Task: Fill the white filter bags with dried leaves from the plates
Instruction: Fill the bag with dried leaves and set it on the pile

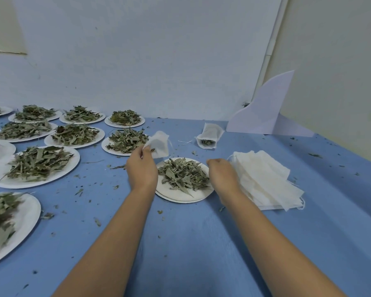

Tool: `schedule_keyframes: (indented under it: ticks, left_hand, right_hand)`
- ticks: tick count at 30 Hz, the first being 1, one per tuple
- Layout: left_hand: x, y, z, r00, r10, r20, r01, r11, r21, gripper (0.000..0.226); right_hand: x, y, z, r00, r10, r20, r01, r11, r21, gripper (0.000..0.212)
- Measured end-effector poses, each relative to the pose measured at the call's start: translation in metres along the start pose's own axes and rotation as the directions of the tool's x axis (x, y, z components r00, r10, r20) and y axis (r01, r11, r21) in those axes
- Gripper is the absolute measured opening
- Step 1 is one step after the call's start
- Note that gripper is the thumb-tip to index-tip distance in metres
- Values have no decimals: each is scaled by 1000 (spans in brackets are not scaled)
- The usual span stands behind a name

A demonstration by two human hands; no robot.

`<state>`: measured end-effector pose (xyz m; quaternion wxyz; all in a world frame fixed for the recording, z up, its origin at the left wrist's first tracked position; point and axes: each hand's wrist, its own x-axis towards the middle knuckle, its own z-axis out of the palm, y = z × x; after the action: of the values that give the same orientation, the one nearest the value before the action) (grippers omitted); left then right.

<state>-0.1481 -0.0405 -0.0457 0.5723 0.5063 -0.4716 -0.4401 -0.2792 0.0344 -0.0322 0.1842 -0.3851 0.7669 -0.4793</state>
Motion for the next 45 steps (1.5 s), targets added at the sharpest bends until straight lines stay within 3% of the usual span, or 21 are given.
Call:
schedule_keyframes:
  ticks: [2, 4, 6, 8, 11, 14, 21, 29, 33, 38, 42, 45]
  left_hand:
    - [1, 2, -3, 999, 33, -17, -33, 999, 9, 33]
    - [2, 7, -7, 996, 77, -39, -77, 997, -3, 33]
    - [3, 12, -10, 988, 141, -70, -140, 990, 10, 33]
    - [4, 15, -13, 974, 200, -103, -197, 979, 45, 34]
    - [3, 17, -15, 960, 251, -129, -245, 968, 61, 32]
    - [1, 18, -15, 957, 263, -121, -256, 964, 68, 31]
    - [-1, 16, -14, 956, 267, -124, -260, 963, 69, 32]
    - [3, 24, -14, 974, 178, -140, -180, 984, -8, 34]
    - [2, 23, -15, 973, 175, -147, -181, 983, -25, 33]
    - [0, 21, -13, 976, 173, -135, -179, 983, -36, 30]
    - [1, 21, -11, 975, 175, -137, -181, 983, -34, 28]
    - [2, 20, -10, 975, 174, -139, -180, 983, -37, 27]
  right_hand:
    - [-3, 0, 3, 994, -104, -44, 104, 994, -23, 17]
    - [-8, -1, 3, 966, -258, -4, 257, 964, -68, 38]
    - [-12, -5, 7, 908, -398, 131, 415, 897, -151, 56]
    - [-15, -9, 15, 878, -409, 249, 469, 837, -280, 60]
    - [-16, -11, 32, 905, -305, 296, 415, 783, -464, 63]
    - [-16, -9, 43, 918, -261, 300, 385, 769, -511, 56]
    - [-18, -4, 43, 896, -334, 292, 438, 771, -462, 33]
    - [-18, -1, 45, 921, -325, 216, 390, 759, -521, 38]
    - [-21, -2, 45, 932, -309, 190, 363, 797, -482, 41]
    - [-26, -7, 47, 948, -271, 168, 316, 861, -399, 22]
    - [-25, -12, 49, 961, -246, 126, 274, 902, -333, 38]
    - [-22, -13, 53, 963, -233, 132, 268, 837, -477, 55]
